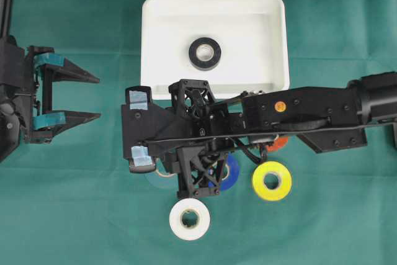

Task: Pick up the tape from a random location and place it into the white case.
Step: 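Lift the teal roll with the right gripper and carry it over the tray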

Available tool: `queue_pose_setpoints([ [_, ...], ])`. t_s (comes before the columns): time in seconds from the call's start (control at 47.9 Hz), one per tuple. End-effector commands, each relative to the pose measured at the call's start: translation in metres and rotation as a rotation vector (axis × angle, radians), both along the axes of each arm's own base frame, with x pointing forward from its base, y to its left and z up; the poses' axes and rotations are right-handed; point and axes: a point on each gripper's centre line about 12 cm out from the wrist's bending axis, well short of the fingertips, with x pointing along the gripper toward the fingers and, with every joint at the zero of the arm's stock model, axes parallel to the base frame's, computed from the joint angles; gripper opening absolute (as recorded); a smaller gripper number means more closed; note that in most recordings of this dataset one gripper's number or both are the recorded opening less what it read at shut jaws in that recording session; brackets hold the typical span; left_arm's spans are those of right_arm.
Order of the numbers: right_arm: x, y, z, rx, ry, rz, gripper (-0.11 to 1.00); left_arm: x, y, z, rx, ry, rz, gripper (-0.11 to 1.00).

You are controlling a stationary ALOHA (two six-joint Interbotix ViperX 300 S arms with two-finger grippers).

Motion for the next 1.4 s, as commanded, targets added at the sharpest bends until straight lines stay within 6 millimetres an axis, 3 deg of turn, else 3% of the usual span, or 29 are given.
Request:
queue_pose_setpoints([
  [0.0, -0.005, -0.004, 0.025, -0.008, -0.060, -0.001, 0.30, 0.003, 0.001, 0.006, 0.002, -0.020, 0.003, 0.84],
  [0.69, -0.007, -0.132, 0.009, -0.064, -0.033, -0.227, 0.30, 0.003, 0.001, 0.006, 0.000, -0.020, 0.004, 0.84],
  [0.919, -0.006, -0.173, -0.007, -0.065, -0.018, -0.306, 0.30, 0.003, 0.001, 0.006, -0.001, -0.020, 0.004, 0.84],
  [1.17, -0.012, -0.184, -0.011, -0.072, -0.001, -0.324, 0.30, 0.003, 0.001, 0.006, -0.001, -0.019, 0.004, 0.84],
  [1.379, -0.039, -0.188, -0.016, -0.073, 0.030, -0.339, 0.30, 0.003, 0.001, 0.006, -0.002, -0.016, 0.004, 0.84],
])
